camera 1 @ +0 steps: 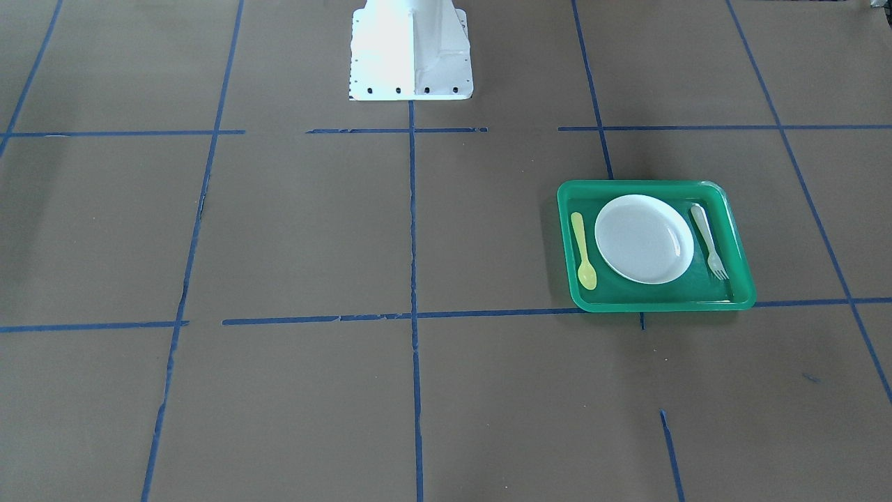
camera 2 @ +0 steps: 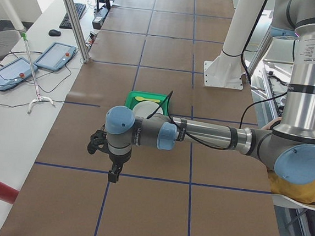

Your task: Place fork

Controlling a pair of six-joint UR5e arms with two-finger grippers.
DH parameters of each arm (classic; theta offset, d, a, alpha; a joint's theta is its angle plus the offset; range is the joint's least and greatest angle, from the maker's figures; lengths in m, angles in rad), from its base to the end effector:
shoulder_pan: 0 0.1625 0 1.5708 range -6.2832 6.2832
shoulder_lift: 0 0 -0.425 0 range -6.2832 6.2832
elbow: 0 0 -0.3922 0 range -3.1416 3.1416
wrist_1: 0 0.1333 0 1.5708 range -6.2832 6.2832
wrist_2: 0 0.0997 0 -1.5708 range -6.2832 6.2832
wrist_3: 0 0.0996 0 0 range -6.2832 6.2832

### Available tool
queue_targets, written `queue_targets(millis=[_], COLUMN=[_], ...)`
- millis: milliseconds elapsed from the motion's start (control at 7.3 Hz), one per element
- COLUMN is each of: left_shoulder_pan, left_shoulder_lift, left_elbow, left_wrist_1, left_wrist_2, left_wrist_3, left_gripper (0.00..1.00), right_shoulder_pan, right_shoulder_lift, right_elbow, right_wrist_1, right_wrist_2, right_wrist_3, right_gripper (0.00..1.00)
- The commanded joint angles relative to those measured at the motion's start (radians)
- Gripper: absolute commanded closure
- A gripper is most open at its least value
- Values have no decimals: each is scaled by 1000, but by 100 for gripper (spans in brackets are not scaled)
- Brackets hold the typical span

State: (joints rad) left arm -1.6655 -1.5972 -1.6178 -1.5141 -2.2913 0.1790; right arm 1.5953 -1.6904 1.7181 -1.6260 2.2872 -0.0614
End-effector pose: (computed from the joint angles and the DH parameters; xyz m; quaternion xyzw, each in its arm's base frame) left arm -0.1149 -0.4947 0.6318 0.0558 0.3481 0.0424 0.9348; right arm 0.0786 -0.4371 0.6514 0.0022 -0.3508 -0.0125 0.9364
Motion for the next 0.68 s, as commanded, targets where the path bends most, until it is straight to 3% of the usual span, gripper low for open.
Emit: queue_targets(millis=[0,548], left_shoulder_pan=[-8,-6], left_shoulder_lift=[38,40], left_elbow=[-4,21], left_wrist_1=[31,41], left_wrist_2=[-23,-17], left_wrist_3=[13,11], left_gripper=[0,0], right_shoulder_pan=[0,0], right_shoulder_lift=[0,0], right_elbow=[0,0], right_wrist_1=[0,0], right_wrist_2=[0,0], right_wrist_3=[2,0], right_gripper=[0,0])
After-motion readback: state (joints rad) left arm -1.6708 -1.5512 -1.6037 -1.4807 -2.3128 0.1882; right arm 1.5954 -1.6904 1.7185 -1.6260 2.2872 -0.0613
